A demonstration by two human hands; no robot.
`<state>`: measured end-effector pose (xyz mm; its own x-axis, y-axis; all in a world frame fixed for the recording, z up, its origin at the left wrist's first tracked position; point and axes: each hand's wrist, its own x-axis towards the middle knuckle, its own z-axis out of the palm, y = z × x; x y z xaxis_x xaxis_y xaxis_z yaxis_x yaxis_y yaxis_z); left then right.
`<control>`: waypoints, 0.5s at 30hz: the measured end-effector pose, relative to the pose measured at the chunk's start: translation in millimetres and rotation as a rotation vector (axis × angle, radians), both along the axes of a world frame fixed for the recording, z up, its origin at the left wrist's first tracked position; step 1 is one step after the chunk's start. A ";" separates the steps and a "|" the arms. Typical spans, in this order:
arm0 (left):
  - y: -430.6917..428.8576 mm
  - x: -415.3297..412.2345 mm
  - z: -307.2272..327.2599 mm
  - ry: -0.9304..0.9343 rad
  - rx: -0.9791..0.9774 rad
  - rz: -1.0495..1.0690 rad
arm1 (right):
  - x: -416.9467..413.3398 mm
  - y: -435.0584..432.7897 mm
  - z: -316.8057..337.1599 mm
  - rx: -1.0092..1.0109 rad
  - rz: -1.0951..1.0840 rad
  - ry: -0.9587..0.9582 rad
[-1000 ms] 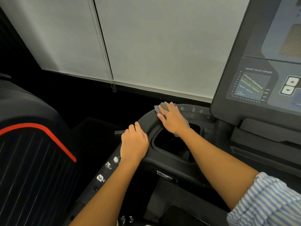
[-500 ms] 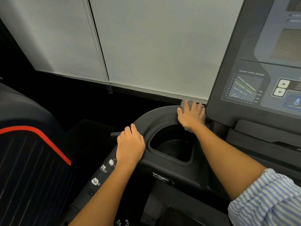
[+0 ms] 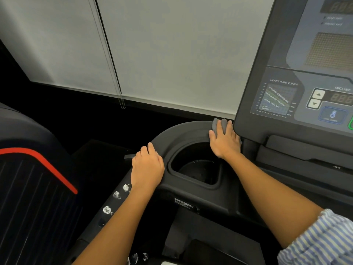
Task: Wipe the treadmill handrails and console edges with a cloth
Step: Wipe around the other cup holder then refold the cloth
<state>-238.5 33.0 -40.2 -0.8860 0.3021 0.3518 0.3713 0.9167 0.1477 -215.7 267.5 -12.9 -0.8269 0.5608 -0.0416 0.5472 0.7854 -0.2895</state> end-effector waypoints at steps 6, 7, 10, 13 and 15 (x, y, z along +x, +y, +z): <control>3.1 -0.7 -1.2 0.036 -0.040 0.019 | 24.9 -24.4 -10.8 -0.029 -0.081 0.043; 3.4 -0.9 -1.7 0.038 -0.045 0.024 | 29.4 -27.9 -10.9 -0.036 -0.083 0.055; 3.6 -1.6 -2.2 0.043 -0.031 0.024 | 38.3 -33.8 -10.2 -0.036 -0.087 0.095; 3.4 -1.4 -3.1 0.035 -0.019 0.017 | 32.3 -35.4 -7.3 -0.018 -0.120 0.102; 3.5 -0.8 -3.2 0.037 -0.027 0.019 | 23.3 -39.5 -2.9 0.010 -0.117 0.092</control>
<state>-239.3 36.5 -43.3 -0.8781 0.2951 0.3767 0.3585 0.9271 0.1094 -192.4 228.1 -15.7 -0.7561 0.6534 0.0371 0.6066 0.7210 -0.3350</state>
